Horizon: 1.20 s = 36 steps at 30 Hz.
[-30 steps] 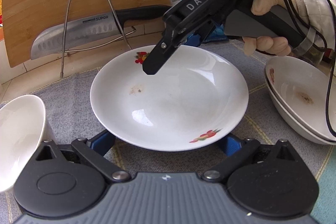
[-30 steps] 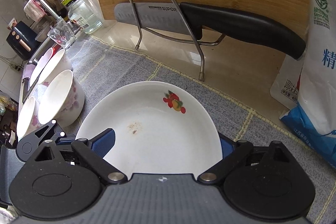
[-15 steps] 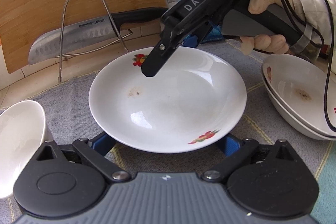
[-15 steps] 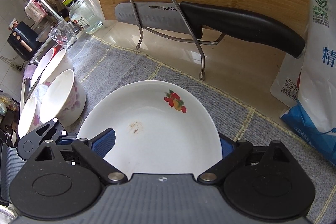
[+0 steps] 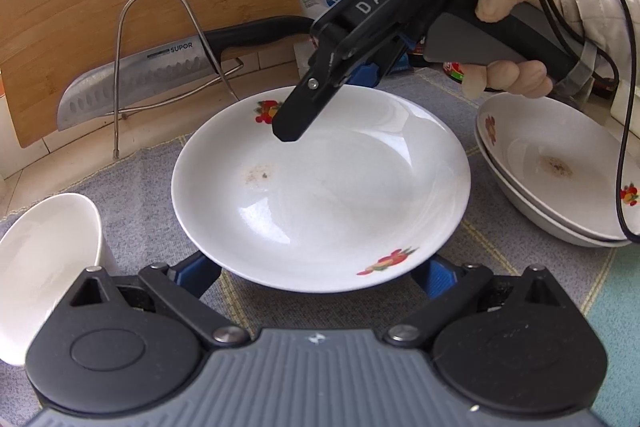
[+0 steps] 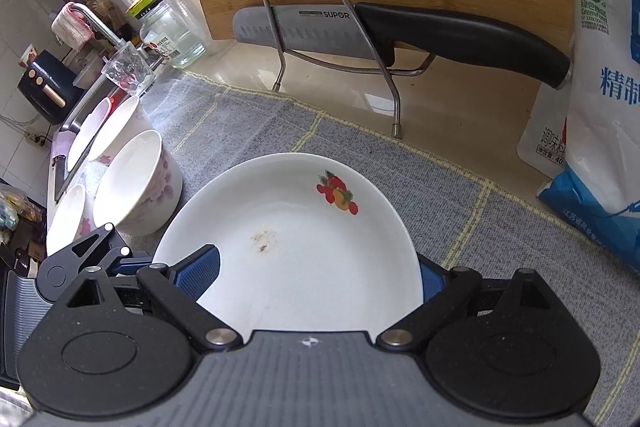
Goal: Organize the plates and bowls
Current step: 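Lift the deep plate with the right tool and carry it toward the plate stack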
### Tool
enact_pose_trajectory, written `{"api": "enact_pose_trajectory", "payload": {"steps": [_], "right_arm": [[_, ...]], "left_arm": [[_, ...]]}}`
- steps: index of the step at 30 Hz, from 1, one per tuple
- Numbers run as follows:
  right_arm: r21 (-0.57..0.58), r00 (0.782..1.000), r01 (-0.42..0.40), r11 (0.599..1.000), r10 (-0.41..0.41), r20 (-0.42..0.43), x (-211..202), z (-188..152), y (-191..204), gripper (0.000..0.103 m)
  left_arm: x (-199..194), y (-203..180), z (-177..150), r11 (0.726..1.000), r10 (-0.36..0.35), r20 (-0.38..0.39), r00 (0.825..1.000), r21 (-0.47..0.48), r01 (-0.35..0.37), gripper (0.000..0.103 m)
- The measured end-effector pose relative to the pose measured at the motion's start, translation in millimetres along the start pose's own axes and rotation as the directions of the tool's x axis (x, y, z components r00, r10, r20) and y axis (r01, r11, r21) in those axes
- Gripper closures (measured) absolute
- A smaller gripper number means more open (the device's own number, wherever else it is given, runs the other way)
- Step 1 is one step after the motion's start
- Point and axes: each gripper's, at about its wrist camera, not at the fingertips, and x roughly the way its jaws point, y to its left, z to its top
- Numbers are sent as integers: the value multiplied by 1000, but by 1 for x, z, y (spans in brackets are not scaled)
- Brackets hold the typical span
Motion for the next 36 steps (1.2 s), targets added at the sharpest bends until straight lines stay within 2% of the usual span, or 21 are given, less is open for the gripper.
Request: {"api": "enact_pose_trajectory", "payload": {"steps": [10,25,36], "right_arm": [[22,999,0,1000,-1,47,-27,-16,21,4],[80,994,46,996,-54,100,-65,-61,43,4],[124,984,86,989,-104,146,-95,-96,50,4]], "left_arm": [[-26,-5,1,999,-14,0,1000,52,14,3],[-59,-30,2,988,-87,5,996,125,85,3],[-69,-54,2,975,-147,3,989,167,144,3]]}}
